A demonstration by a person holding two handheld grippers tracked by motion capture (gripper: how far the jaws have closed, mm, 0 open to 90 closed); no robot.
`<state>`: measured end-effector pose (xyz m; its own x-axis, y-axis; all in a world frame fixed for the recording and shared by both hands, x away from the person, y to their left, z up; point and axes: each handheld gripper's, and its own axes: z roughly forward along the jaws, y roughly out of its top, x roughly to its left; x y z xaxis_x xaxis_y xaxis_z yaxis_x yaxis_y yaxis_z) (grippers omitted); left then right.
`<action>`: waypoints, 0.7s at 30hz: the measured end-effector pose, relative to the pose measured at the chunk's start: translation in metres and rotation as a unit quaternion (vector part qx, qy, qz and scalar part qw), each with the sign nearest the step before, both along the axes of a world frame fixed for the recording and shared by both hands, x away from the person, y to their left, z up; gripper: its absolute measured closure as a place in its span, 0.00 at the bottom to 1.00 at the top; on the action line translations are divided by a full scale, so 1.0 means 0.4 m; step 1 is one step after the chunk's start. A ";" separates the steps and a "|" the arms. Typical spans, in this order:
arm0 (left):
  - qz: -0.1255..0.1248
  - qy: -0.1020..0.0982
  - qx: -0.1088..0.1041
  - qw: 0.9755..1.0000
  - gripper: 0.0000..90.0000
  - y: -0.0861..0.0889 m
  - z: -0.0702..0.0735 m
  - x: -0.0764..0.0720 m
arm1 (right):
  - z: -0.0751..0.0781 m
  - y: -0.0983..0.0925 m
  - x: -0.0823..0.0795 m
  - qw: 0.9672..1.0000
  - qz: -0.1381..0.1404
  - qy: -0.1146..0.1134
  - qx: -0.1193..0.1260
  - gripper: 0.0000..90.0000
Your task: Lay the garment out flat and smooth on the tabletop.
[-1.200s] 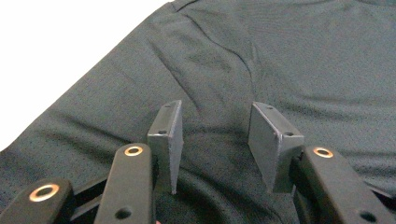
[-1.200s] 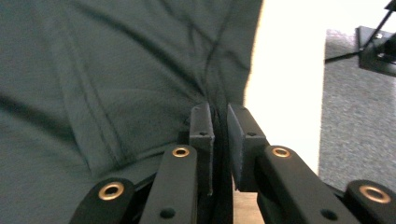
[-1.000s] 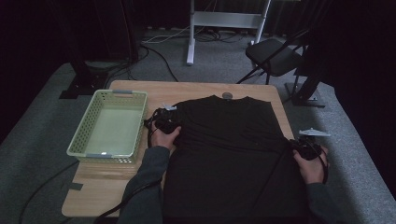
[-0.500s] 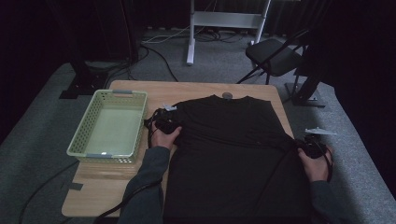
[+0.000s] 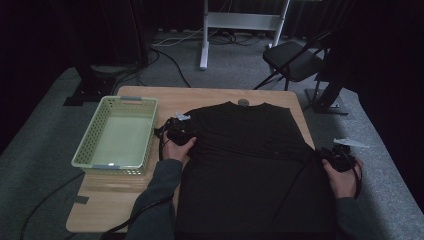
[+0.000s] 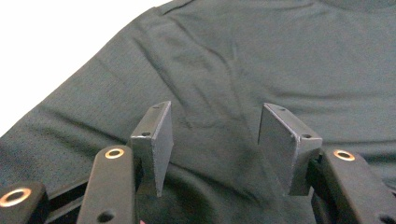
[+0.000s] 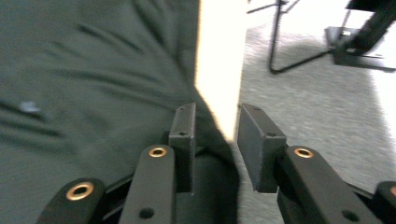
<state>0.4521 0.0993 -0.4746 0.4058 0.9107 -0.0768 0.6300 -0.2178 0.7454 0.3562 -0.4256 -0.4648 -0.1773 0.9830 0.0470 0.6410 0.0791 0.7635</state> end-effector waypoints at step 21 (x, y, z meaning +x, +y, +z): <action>-0.030 0.002 0.002 1.000 0.49 -0.032 -0.017 -0.047 | -0.040 0.078 -0.032 0.998 0.054 0.030 -0.008 0.75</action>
<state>0.4333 0.0866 -0.4815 0.4585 0.8855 -0.0758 0.6194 -0.2572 0.7417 0.3433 -0.3942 -0.4809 -0.2803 0.9588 0.0457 0.6721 0.1621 0.7225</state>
